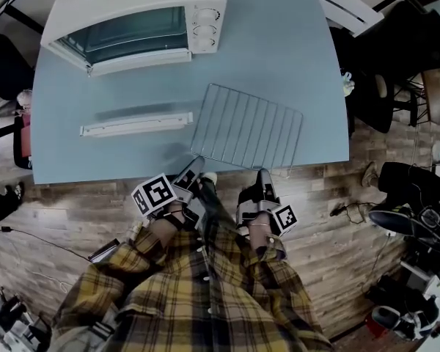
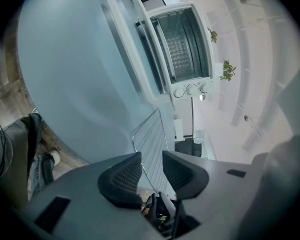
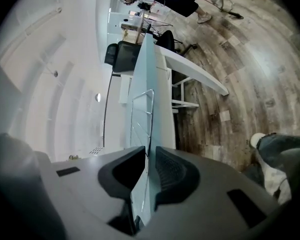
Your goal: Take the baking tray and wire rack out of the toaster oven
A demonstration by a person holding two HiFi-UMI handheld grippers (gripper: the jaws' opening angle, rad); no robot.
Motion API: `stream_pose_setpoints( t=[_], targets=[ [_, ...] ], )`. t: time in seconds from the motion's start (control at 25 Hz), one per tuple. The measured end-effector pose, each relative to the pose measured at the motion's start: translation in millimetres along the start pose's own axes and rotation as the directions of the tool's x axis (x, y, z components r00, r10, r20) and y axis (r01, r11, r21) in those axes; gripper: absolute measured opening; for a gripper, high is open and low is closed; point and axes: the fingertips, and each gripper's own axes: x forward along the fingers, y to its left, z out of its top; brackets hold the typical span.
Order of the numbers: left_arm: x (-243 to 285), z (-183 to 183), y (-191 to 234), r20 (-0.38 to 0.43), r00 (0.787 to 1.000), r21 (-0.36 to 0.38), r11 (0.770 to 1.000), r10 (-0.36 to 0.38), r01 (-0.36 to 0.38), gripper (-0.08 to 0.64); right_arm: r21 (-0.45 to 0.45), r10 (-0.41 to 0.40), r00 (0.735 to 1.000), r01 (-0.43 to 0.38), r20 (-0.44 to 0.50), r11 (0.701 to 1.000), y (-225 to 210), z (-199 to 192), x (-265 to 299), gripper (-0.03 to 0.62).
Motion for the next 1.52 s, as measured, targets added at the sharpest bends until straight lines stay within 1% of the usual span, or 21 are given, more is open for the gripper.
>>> stream_pose_setpoints(
  t=[0.12, 0.28, 0.4, 0.48, 0.56, 0.68, 0.84, 0.92, 0.96, 1.04, 1.16, 1.32, 1.4, 1.52],
  targets=[
    [-2, 3, -1, 0.008, 1.000, 0.006, 1.000, -0.004, 0.004, 0.123, 0.008, -0.009, 1.000, 0.009, -0.005, 1.000, -4, -2, -1, 0.091],
    [-4, 4, -9, 0.017, 1.000, 0.020, 1.000, -0.021, 0.020, 0.123, 0.000, 0.005, 0.999, -0.005, -0.036, 1.000, 5, -10, -5, 0.114],
    [-7, 8, -19, 0.028, 0.999, 0.026, 0.999, -0.047, 0.046, 0.123, -0.001, 0.035, 0.994, -0.035, -0.101, 0.999, 22, -27, -7, 0.120],
    [-8, 13, -27, 0.037, 0.997, 0.038, 0.997, -0.068, 0.067, 0.123, 0.005, 0.060, 0.986, -0.060, -0.156, 0.998, 36, -41, -6, 0.120],
    [-12, 22, -34, 0.050, 0.995, 0.050, 0.995, -0.085, 0.082, 0.123, 0.002, 0.082, 0.977, -0.083, -0.199, 0.997, 52, -55, -6, 0.120],
    [-24, 44, -44, 0.089, 0.990, 0.056, 0.993, -0.113, 0.109, 0.124, -0.034, 0.124, 0.958, -0.137, -0.260, 0.990, 80, -78, 0, 0.124],
    [-41, 86, -61, 0.158, 0.973, 0.067, 0.985, -0.170, 0.161, 0.130, -0.068, 0.200, 0.922, -0.234, -0.331, 0.970, 124, -114, 24, 0.165],
    [-50, 109, -73, 0.192, 0.958, 0.063, 0.977, -0.213, 0.205, 0.135, -0.066, 0.238, 0.905, -0.278, -0.354, 0.958, 148, -133, 39, 0.184],
    [-55, 123, -79, 0.209, 0.951, 0.061, 0.973, -0.229, 0.221, 0.137, -0.067, 0.256, 0.895, -0.299, -0.364, 0.952, 160, -142, 47, 0.189],
    [-67, 153, -86, 0.241, 0.942, 0.075, 0.972, -0.235, 0.223, 0.145, -0.075, 0.285, 0.879, -0.337, -0.383, 0.938, 183, -163, 64, 0.204],
    [-81, 200, -96, 0.291, 0.918, 0.083, 0.963, -0.270, 0.257, 0.165, -0.091, 0.318, 0.858, -0.383, -0.404, 0.919, 214, -194, 88, 0.224],
    [-91, 260, -102, 0.339, 0.895, 0.116, 0.957, -0.290, 0.266, 0.195, -0.103, 0.344, 0.838, -0.421, -0.424, 0.901, 245, -231, 127, 0.232],
    [-92, 287, -103, 0.353, 0.888, 0.129, 0.955, -0.294, 0.265, 0.208, -0.108, 0.349, 0.832, -0.431, -0.431, 0.896, 256, -248, 147, 0.236],
    [-91, 323, -100, 0.381, 0.875, 0.130, 0.955, -0.297, 0.267, 0.215, -0.109, 0.362, 0.825, -0.447, -0.435, 0.888, 271, -271, 174, 0.237]
  ],
)
